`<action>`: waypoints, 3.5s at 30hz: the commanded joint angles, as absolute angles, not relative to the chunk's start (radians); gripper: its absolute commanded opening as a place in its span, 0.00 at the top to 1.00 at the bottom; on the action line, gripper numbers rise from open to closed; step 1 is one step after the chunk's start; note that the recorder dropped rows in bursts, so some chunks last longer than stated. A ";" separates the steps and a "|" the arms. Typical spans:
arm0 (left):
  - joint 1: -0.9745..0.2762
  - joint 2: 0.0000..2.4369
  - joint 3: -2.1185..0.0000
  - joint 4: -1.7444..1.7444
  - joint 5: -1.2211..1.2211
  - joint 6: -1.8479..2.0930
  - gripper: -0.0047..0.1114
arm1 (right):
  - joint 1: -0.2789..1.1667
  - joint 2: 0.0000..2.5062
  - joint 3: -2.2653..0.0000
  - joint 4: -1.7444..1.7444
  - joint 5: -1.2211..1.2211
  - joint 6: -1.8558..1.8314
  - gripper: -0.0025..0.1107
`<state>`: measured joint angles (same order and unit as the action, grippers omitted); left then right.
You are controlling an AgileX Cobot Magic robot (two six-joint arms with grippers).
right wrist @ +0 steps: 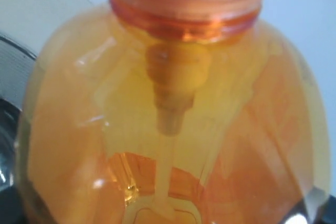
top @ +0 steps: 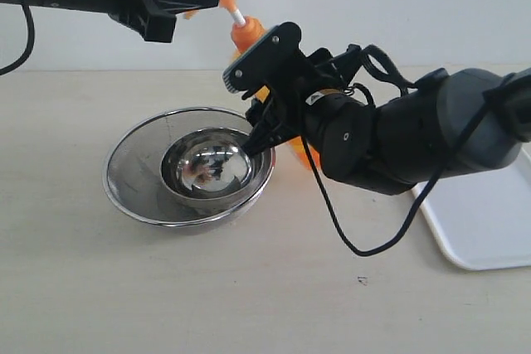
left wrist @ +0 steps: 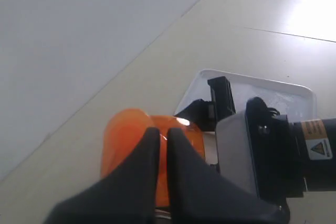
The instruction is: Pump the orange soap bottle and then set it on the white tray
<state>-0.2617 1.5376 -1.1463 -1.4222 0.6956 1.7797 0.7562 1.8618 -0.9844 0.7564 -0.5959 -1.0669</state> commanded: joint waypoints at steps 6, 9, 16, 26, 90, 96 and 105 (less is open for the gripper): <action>-0.264 1.531 -1.152 -1.400 0.699 1.755 0.92 | 0.756 1.847 -1.011 0.840 -0.665 -1.083 0.98; -0.264 1.531 -1.152 -1.400 0.692 1.757 0.92 | 0.756 1.847 -1.011 0.876 -0.665 -1.077 0.98; -0.264 1.531 -1.152 -1.421 0.672 1.785 0.92 | 0.756 1.847 -1.011 0.893 -0.604 -1.082 0.98; -0.264 1.531 -1.152 -1.507 0.677 1.833 0.92 | 0.756 1.885 -1.011 0.884 -0.614 -1.082 0.98; -0.292 1.691 -1.408 -1.153 0.692 1.517 0.92 | 0.766 1.895 -1.011 0.857 -0.594 -1.085 0.98; -0.292 1.699 -1.418 -1.124 0.707 1.473 0.92 | 0.766 1.895 -1.011 0.857 -0.594 -1.084 0.98; -0.292 1.699 -1.418 -1.065 0.712 1.420 0.92 | 0.766 1.895 -1.011 0.857 -0.594 -1.081 0.98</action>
<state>-0.2868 1.6992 -1.4119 -1.0690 0.6990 1.4315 0.7658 1.9009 -1.0034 0.8691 -0.5863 -1.0867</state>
